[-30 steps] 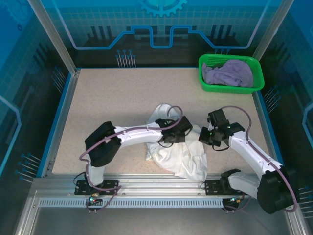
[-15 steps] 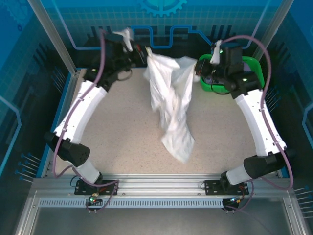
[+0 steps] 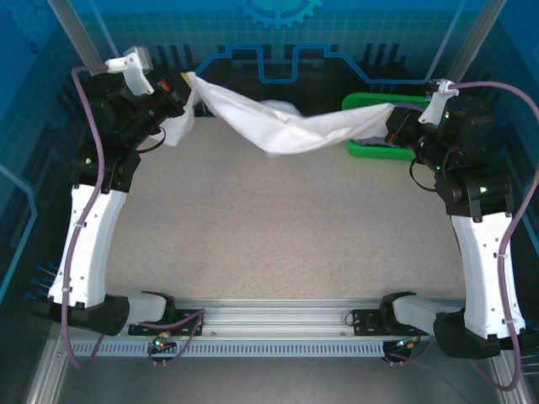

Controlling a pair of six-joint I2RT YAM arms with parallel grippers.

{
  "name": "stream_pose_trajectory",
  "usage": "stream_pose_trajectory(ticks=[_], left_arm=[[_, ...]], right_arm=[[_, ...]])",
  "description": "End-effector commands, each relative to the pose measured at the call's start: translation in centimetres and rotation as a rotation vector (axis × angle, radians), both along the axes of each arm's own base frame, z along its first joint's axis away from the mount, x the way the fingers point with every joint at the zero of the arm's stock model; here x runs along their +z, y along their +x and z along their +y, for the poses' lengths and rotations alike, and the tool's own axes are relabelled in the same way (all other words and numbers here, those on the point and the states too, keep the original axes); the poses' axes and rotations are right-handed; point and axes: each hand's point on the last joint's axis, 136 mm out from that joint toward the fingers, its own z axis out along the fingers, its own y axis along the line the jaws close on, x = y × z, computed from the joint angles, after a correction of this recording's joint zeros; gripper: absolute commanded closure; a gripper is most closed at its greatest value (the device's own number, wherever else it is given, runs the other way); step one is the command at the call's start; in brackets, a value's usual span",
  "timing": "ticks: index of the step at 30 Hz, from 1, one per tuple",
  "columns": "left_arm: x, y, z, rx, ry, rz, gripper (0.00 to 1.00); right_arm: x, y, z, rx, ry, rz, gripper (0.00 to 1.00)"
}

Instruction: Fold and stack the t-shirts

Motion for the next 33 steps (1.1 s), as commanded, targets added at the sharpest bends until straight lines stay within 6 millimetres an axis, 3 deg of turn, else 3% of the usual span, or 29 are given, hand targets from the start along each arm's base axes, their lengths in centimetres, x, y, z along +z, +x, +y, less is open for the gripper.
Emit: stream_pose_trajectory(ticks=[1,5,9,12,17,19,22,23,25,28,30,33], left_arm=[[3.4,-2.4,1.1,0.037,-0.011,-0.115,1.0],[3.2,-2.4,1.7,0.07,0.0,-0.108,0.99],[1.3,-0.3,2.5,0.099,-0.02,-0.047,0.98],[-0.5,2.6,3.6,0.123,-0.028,0.002,0.99],[-3.6,8.7,4.7,0.082,-0.043,0.1,1.0],[-3.8,10.9,4.7,0.047,-0.022,0.1,1.0],[-1.6,12.1,3.9,-0.01,0.047,0.063,1.0],[-0.5,12.0,3.8,-0.019,0.063,0.043,1.0],[1.9,11.4,3.3,-0.042,0.084,-0.015,1.0],[5.4,9.1,2.3,-0.089,0.079,-0.109,1.0],[6.8,6.8,0.3,-0.16,0.108,-0.162,1.0],[6.0,2.8,-3.2,-0.249,0.176,-0.17,1.0]], right_arm=[[0.7,-0.6,-0.6,-0.015,-0.013,-0.031,1.0],[-0.1,-0.4,0.1,0.018,0.009,-0.008,1.0],[-2.8,2.0,0.8,0.033,0.032,0.08,1.0],[-4.8,5.2,2.1,0.069,0.062,0.135,1.0],[-6.9,12.2,5.0,0.147,0.125,0.216,1.0],[-6.9,15.3,6.5,0.168,0.135,0.227,1.0],[-5.4,18.7,8.7,0.223,0.164,0.22,1.0],[-3.5,19.1,9.2,0.242,0.171,0.176,1.0],[-1.6,19.9,9.9,0.266,0.187,0.119,1.0],[0.0,19.9,9.7,0.287,0.231,0.075,1.0],[-0.3,19.2,9.2,0.29,0.211,0.1,1.0],[-3.0,17.6,8.1,0.256,0.152,0.178,0.98]])
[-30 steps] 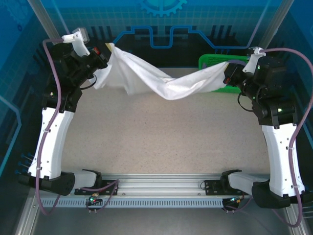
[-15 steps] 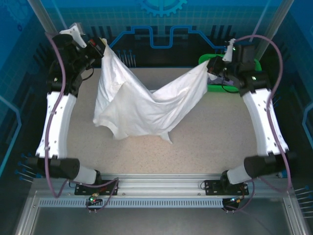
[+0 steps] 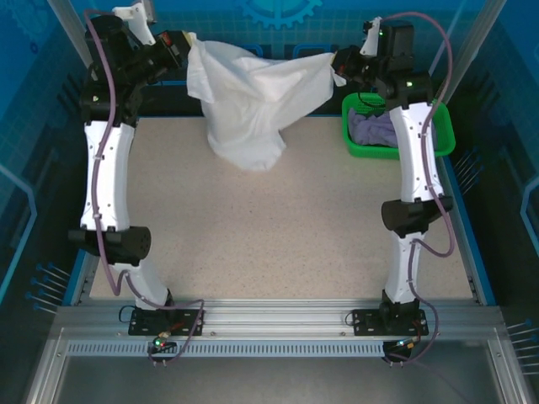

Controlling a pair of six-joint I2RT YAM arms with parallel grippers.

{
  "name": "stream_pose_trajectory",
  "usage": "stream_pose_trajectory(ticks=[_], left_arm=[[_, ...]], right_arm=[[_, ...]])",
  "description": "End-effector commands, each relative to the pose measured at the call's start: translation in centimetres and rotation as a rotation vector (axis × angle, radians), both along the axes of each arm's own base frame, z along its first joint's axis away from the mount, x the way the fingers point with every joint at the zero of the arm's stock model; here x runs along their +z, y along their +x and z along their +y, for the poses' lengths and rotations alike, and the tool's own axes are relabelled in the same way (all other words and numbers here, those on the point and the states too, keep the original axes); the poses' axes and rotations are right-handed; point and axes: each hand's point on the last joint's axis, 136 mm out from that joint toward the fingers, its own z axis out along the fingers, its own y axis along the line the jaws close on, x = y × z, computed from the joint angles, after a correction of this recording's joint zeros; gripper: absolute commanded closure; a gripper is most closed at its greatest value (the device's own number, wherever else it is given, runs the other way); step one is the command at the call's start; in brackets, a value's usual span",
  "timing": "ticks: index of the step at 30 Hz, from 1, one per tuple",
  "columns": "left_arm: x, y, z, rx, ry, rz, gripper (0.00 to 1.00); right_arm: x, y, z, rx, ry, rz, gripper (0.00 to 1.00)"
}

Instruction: Fold and stack the t-shirts

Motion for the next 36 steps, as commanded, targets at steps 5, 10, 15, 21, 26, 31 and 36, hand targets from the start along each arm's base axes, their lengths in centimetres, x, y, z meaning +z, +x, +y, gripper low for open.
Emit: stream_pose_trajectory(ticks=[5,10,15,21,26,31,36], left_arm=[[-6.2,-11.5,-6.1,-0.193,0.021,0.002,0.82],[-17.5,-16.6,-4.4,-0.126,-0.021,0.228,0.51],[-21.9,-18.4,2.4,0.235,0.059,0.343,0.23],[-26.4,-15.0,4.4,0.362,-0.035,0.562,0.24],[-33.4,-12.9,2.2,0.318,-0.121,0.831,0.36],[-39.4,-13.8,-0.3,0.293,-0.036,0.984,0.39],[-43.7,-14.4,-0.1,0.345,0.08,1.083,0.35]], right_arm=[[-5.6,-7.6,-4.7,-0.088,-0.027,0.133,0.45],[-11.5,-14.0,-9.0,-0.227,0.0,0.214,0.28],[-14.6,-17.6,-8.6,-0.206,-0.043,0.256,0.25],[-19.1,-17.4,-3.2,-0.098,-0.255,0.355,0.25],[-24.4,-14.9,3.5,0.031,-0.449,0.488,0.3],[-28.6,-11.5,11.3,0.13,-0.629,0.507,0.33],[-31.3,-9.5,18.4,0.204,-0.627,0.517,0.35]])
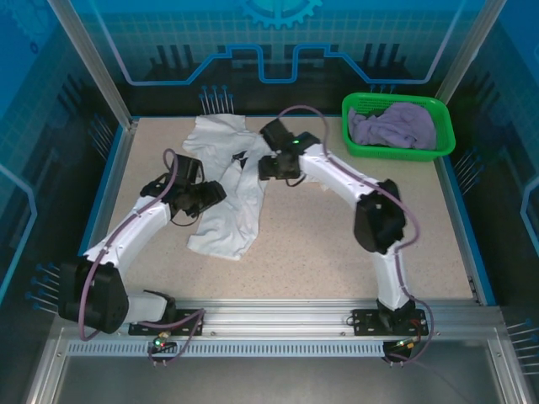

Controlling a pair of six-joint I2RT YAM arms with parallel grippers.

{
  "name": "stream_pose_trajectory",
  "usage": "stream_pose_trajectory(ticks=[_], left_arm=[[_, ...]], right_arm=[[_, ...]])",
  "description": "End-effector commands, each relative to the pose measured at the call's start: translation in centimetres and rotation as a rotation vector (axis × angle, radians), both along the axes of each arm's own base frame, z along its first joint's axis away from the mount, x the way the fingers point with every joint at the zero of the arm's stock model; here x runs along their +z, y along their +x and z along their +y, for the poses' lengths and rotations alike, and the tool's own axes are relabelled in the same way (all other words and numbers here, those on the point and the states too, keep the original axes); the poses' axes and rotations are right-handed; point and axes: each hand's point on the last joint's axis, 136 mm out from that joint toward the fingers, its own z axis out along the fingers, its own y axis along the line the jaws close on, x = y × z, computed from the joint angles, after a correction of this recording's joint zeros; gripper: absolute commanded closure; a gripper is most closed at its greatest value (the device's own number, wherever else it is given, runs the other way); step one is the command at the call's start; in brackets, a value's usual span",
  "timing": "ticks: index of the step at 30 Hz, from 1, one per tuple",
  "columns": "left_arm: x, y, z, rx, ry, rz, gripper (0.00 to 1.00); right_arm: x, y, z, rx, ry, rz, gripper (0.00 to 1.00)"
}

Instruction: Fold and stack the t-shirts

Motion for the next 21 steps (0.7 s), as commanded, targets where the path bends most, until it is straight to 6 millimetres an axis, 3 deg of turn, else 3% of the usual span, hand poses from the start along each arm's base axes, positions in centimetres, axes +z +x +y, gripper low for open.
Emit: stream_pose_trajectory(ticks=[1,3,6,10,13,16,21], left_arm=[[-2.8,-0.5,1.1,0.056,0.067,0.079,0.32],[-4.0,0.0,1.1,0.072,0.065,0.097,0.3],[-5.0,1.1,1.6,0.12,0.055,0.101,0.27],[-6.8,1.9,2.4,0.205,-0.009,0.122,0.31],[-8.2,1.9,3.1,0.266,-0.02,0.144,0.33],[-9.3,1.9,3.1,0.301,-0.063,0.155,0.35],[-10.2,2.0,2.8,0.308,-0.087,0.172,0.35]], right_arm=[[-0.3,0.1,2.7,0.032,-0.043,0.0,0.35],[-1.9,0.0,5.6,0.107,-0.074,-0.026,0.35],[-4.3,-0.5,7.6,0.143,-0.139,-0.016,0.36],[-7.9,-0.9,7.9,0.115,-0.141,0.048,0.4],[-9.2,-1.1,8.3,0.136,-0.144,0.059,0.43],[-10.3,-1.0,7.4,0.114,-0.181,0.071,0.48],[-11.3,-1.0,6.9,0.098,-0.159,0.11,0.72]])
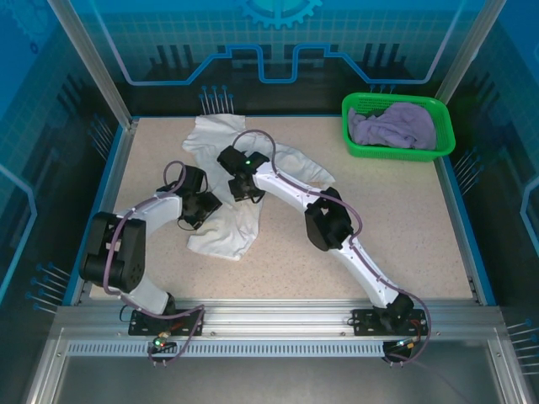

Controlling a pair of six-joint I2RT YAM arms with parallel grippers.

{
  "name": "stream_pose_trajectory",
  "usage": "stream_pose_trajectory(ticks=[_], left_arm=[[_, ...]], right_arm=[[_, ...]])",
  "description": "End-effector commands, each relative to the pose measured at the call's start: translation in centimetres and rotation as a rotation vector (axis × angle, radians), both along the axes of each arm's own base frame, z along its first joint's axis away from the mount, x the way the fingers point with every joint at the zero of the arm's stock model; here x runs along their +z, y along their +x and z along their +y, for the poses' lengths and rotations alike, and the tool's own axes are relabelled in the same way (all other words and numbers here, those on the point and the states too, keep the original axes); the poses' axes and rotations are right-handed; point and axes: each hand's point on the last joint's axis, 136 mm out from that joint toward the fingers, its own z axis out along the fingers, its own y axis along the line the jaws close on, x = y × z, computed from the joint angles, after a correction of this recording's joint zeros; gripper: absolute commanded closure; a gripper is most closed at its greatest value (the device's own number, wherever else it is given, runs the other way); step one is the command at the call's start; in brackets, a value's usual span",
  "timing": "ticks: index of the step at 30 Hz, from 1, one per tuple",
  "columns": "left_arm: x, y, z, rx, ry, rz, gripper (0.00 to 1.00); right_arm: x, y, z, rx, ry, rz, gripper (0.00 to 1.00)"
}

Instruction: Fold and stack the t-shirts

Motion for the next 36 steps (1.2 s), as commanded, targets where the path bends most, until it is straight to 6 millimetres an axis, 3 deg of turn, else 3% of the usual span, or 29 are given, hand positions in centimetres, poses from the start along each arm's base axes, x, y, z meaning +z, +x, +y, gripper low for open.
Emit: stream_pose_trajectory(ticks=[1,4,8,11,15,20,27,31,32,33,36], left_arm=[[-0.4,0.5,-0.4,0.028,-0.047,-0.007,0.35],[-0.7,0.4,0.1,0.042,-0.043,0.013,0.35],[-1.2,0.4,0.2,0.051,-0.056,0.026,0.38],[-1.4,0.3,0.4,0.063,-0.049,0.045,0.39],[-1.5,0.2,0.5,0.068,-0.051,0.046,0.39],[-1.4,0.1,0.6,0.073,-0.051,0.038,0.39],[-1.0,0.0,0.7,0.068,-0.048,0.014,0.35],[-0.4,0.2,0.5,0.052,-0.039,-0.012,0.29],[-0.2,0.3,0.4,0.046,-0.036,-0.022,0.28],[0.3,0.4,0.3,0.036,-0.029,-0.037,0.27],[2.6,1.3,-0.3,-0.034,0.035,-0.098,0.23]], right_arm=[[-1.4,-0.4,-1.2,-0.028,-0.028,0.043,0.76],[-0.2,-0.7,-1.1,-0.022,0.007,0.034,0.86],[3.8,-1.4,-1.1,-0.029,0.12,-0.016,0.91],[6.9,-2.2,-1.8,-0.034,0.173,-0.049,0.97],[8.4,-4.1,-3.8,-0.061,0.21,-0.051,1.0],[8.2,-7.4,-7.5,-0.177,0.258,-0.02,1.0],[3.1,-16.4,-14.6,-0.426,0.245,0.107,1.0],[1.1,-20.3,-17.4,-0.525,0.194,0.14,0.87],[0.9,-21.0,-17.9,-0.531,0.194,0.139,0.73],[1.1,-21.1,-18.1,-0.531,0.199,0.132,0.59],[3.3,-20.2,-18.9,-0.511,0.197,0.079,0.47]])
